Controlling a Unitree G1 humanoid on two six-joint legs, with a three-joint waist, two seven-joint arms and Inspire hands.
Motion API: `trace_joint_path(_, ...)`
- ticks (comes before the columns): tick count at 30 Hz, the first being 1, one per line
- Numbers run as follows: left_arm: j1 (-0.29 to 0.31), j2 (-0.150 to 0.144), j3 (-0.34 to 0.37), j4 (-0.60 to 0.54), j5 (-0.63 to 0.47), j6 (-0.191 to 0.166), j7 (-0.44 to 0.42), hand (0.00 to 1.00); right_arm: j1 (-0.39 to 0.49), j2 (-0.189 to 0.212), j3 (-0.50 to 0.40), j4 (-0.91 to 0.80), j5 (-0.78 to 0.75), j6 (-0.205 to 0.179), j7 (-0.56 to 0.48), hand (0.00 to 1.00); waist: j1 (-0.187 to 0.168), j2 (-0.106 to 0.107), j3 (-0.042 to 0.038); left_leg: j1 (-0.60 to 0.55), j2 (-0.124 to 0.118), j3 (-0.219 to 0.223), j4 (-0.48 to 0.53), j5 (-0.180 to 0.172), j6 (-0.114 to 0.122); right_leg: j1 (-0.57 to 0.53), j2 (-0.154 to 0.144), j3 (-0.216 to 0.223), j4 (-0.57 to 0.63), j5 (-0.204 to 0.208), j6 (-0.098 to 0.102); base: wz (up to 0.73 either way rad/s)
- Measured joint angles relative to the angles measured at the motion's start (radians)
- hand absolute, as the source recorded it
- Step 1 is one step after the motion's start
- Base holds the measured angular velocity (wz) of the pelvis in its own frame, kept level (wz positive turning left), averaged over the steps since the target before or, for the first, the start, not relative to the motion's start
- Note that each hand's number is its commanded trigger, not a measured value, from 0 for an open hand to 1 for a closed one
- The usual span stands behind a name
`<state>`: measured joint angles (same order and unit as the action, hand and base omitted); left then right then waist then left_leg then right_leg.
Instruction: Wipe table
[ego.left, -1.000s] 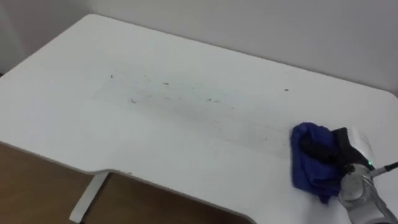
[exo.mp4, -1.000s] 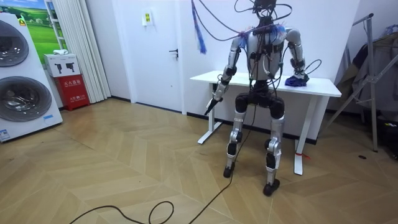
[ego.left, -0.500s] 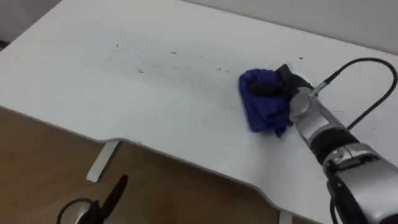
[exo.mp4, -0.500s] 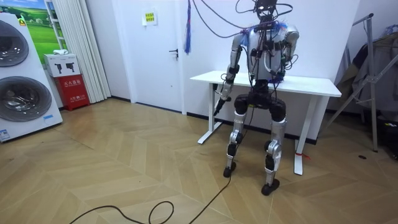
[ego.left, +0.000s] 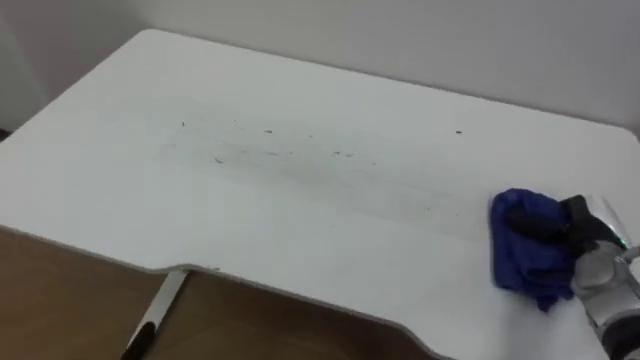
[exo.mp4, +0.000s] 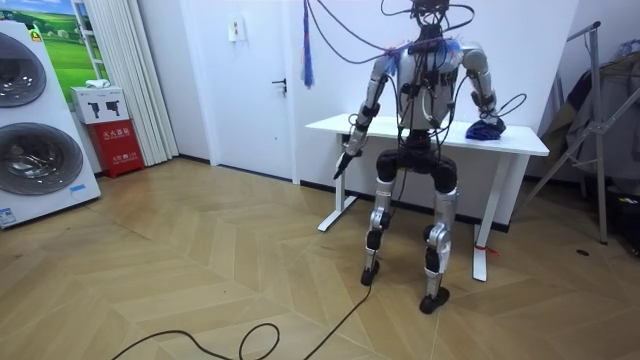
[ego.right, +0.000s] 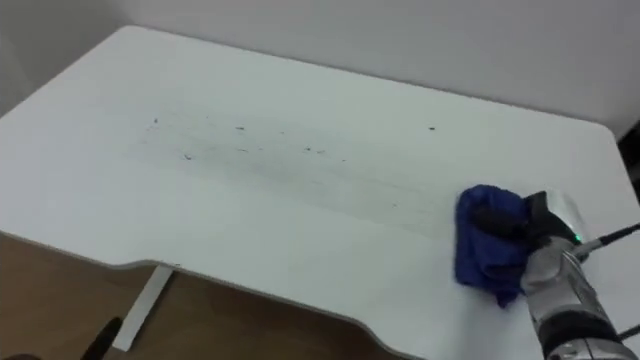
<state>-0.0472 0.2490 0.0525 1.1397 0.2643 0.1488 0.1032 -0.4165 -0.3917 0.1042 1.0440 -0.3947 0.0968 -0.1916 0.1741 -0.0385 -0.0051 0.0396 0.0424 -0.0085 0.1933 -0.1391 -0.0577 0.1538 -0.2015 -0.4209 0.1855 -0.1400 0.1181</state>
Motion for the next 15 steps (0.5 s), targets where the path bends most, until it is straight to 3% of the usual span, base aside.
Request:
trace_joint_path(1,-0.009,-0.017,-0.007,0.0,0.0,0.0,0.0,0.0,-0.045,0.027,0.023,0.0,-0.004,0.033,0.001,1.0,0.001,0.008,-0.0018,-0.007,0.004,0.004,-0.006,0.002,-0.002,-0.024,0.007,0.025,0.006,0.004,-0.007,-0.64)
trace_joint_path(3,-0.037,-0.035,-0.016,0.022,0.002,0.003,0.0,0.0,-0.117,0.075,0.052,0.007,-0.012,0.061,0.009,1.0,0.022,0.012,-0.0018,-0.037,0.011,0.005,-0.006,0.006,-0.004,-0.086,0.022,0.069,0.02,0.016,-0.025,-0.61)
trace_joint_path(4,-0.065,-0.047,-0.018,0.045,0.003,0.009,0.0,0.0,-0.165,0.107,0.074,0.018,-0.013,0.064,0.009,1.0,0.023,0.006,-0.0013,-0.07,0.018,0.005,-0.005,0.018,-0.009,-0.123,0.031,0.074,0.021,0.024,-0.035,-0.35)
trace_joint_path(6,-0.093,-0.066,-0.035,0.061,-0.003,0.018,-0.002,0.0,-0.253,0.129,0.088,0.062,-0.003,0.064,0.008,1.0,0.027,0.0,-0.0013,-0.121,0.022,0.002,-0.006,0.042,-0.01,-0.182,0.034,0.072,0.024,0.036,-0.044,0.04)
trace_joint_path(7,-0.098,-0.075,-0.048,0.061,-0.022,0.021,-0.003,0.0,-0.305,0.128,0.091,0.095,-0.001,0.059,0.007,1.0,0.033,0.003,0.0011,-0.154,0.022,-0.002,-0.006,0.052,-0.009,-0.213,0.034,0.07,0.024,0.044,-0.048,0.05)
trace_joint_path(11,-0.074,-0.063,-0.059,0.058,-0.035,0.039,-0.003,0.0,-0.333,0.092,0.09,0.121,-0.004,0.045,-0.006,1.0,0.055,0.0,0.0074,-0.186,0.021,-0.019,-0.007,0.057,-0.008,-0.231,0.033,0.048,0.019,0.047,-0.049,0.17)
trace_joint_path(13,-0.053,-0.05,-0.059,0.059,-0.035,0.044,-0.003,0.0,-0.322,0.058,0.088,0.121,0.002,0.02,-0.006,1.0,0.053,0.001,0.0191,-0.189,0.018,-0.031,-0.008,0.056,-0.008,-0.225,0.031,0.034,0.017,0.047,-0.049,0.15)
trace_joint_path(14,-0.05,-0.046,-0.059,0.058,-0.035,0.044,-0.003,0.0,-0.317,0.049,0.088,0.121,0.005,0.012,-0.006,0.91,0.053,0.0,0.0194,-0.19,0.017,-0.033,-0.008,0.056,-0.008,-0.224,0.031,0.031,0.017,0.047,-0.049,0.17)
trace_joint_path(15,-0.045,-0.038,-0.059,0.058,-0.034,0.044,-0.003,0.0,-0.305,0.035,0.085,0.121,0.008,0.006,-0.006,0.14,0.049,0.0,0.0194,-0.189,0.016,-0.041,-0.007,0.056,-0.008,-0.216,0.03,0.019,0.016,0.046,-0.048,0.25)
